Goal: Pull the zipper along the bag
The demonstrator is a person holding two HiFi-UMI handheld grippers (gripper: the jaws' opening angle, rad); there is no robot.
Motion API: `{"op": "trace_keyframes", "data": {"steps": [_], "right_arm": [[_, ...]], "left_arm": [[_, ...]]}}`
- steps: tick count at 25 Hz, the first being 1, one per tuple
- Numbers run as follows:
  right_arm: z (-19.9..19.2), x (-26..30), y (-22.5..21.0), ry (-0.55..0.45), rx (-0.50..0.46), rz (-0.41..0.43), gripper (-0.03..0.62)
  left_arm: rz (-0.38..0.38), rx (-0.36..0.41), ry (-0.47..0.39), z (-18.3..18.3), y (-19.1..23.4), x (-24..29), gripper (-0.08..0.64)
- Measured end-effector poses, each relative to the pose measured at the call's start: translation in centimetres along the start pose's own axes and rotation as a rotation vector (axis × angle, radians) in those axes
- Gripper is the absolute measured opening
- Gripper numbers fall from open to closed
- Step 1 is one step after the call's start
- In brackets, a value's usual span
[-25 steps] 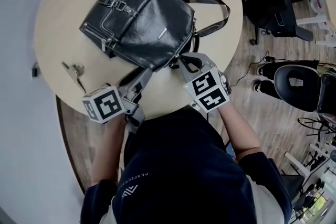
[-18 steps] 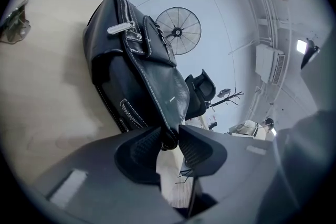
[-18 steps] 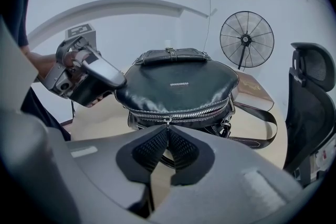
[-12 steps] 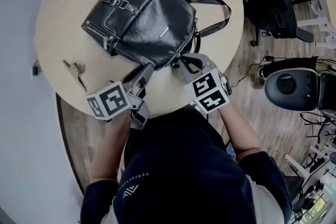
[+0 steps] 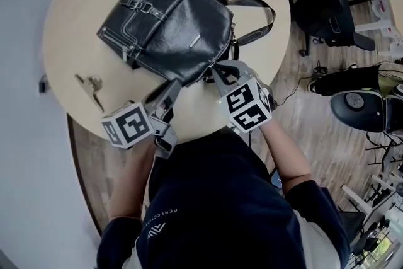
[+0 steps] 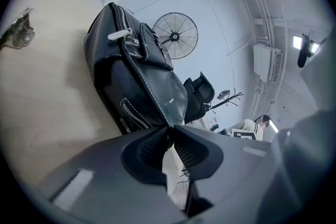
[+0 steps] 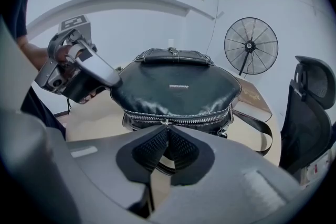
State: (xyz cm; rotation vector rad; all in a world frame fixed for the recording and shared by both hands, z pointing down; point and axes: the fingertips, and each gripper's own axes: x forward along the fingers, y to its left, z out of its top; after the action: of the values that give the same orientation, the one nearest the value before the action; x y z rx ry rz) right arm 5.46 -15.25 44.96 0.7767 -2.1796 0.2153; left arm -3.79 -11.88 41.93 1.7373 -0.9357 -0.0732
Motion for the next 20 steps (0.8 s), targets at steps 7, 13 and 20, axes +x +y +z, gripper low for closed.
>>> {"op": "trace_keyframes", "data": {"steps": [7, 13, 20], "right_arm": [[0.2, 0.5, -0.1, -0.001, -0.005, 0.003, 0.015], [-0.1, 0.0, -1.0, -0.002, 0.028, -0.017, 0.015], [-0.4, -0.7, -3.9, -0.006, 0.059, -0.079, 0.015]], "left_arm": [[-0.032, -0.021, -0.009, -0.1, -0.1, 0.2, 0.057], [-0.008, 0.024, -0.025, 0.2, -0.1, 0.0, 0.054], [-0.005, 0.041, -0.026, 0.4, -0.1, -0.1, 0.052]]}}
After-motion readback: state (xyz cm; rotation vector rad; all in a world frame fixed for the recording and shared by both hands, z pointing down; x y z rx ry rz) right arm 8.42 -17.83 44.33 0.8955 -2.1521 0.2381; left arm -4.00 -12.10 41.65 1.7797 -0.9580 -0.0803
